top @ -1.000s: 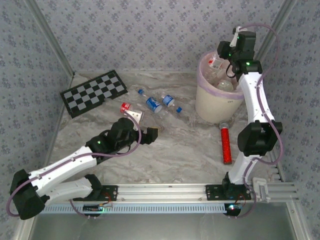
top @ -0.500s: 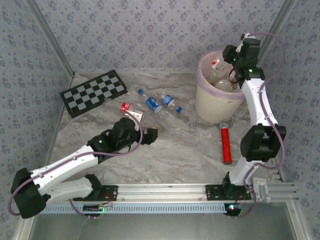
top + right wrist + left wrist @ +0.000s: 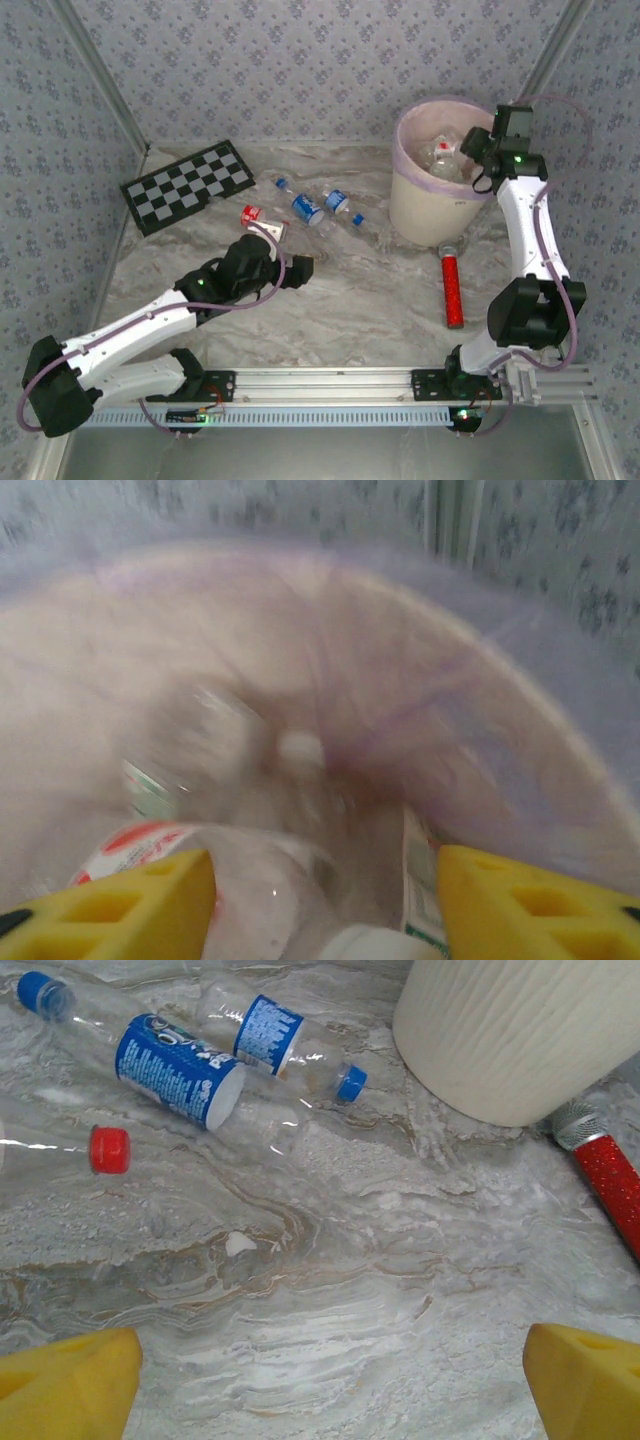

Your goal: Put the plastic bottles in the bin

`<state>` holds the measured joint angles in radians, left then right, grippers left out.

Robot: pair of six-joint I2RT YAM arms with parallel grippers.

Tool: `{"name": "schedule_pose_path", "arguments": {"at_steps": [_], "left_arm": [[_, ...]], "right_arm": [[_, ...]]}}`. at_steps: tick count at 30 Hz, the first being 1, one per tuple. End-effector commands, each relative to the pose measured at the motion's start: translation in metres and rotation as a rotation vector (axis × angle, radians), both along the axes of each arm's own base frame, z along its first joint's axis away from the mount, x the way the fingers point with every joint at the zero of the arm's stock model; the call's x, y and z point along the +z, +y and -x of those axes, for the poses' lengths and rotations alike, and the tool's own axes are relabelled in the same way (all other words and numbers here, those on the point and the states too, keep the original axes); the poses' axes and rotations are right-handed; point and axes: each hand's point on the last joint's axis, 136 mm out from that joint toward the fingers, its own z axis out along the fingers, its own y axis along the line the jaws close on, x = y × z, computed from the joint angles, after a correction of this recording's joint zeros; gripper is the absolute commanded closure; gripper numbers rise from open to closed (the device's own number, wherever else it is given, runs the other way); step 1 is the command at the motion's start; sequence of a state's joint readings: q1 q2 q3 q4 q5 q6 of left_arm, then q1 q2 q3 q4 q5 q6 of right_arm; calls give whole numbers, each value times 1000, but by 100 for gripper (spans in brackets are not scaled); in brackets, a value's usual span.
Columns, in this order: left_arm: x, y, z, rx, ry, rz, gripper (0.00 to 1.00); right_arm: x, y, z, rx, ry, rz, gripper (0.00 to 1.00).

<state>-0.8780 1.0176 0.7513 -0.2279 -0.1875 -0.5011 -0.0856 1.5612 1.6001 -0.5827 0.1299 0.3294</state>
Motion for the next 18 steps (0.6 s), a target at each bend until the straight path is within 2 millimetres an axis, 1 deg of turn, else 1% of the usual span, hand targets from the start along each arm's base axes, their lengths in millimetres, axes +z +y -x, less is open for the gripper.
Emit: {"name": "schedule_pose_path", "arguments": {"at_steps": [1,4,7,10,13,16,18], "left_arm": [[8,10,-9,80,6,13,3],[3,17,-12,122,28,24,2],[0,28,-16,189,50,40,2],[0,41,-23,266,70,69,3],[0,50,-30,336,96,110,3],[-3,60,-37,402,126,129,2],[-7,69,-42,451,147,130,2]], "right_arm": [[-53,8,48,52,297,27,32],[-18,11,51,73,227,40,25],[18,16,53,105,141,46,22],[46,22,55,135,68,40,20],[63,31,57,178,21,19,19],[70,40,62,217,-1,-9,17],[70,44,64,234,-10,-28,17]]}}
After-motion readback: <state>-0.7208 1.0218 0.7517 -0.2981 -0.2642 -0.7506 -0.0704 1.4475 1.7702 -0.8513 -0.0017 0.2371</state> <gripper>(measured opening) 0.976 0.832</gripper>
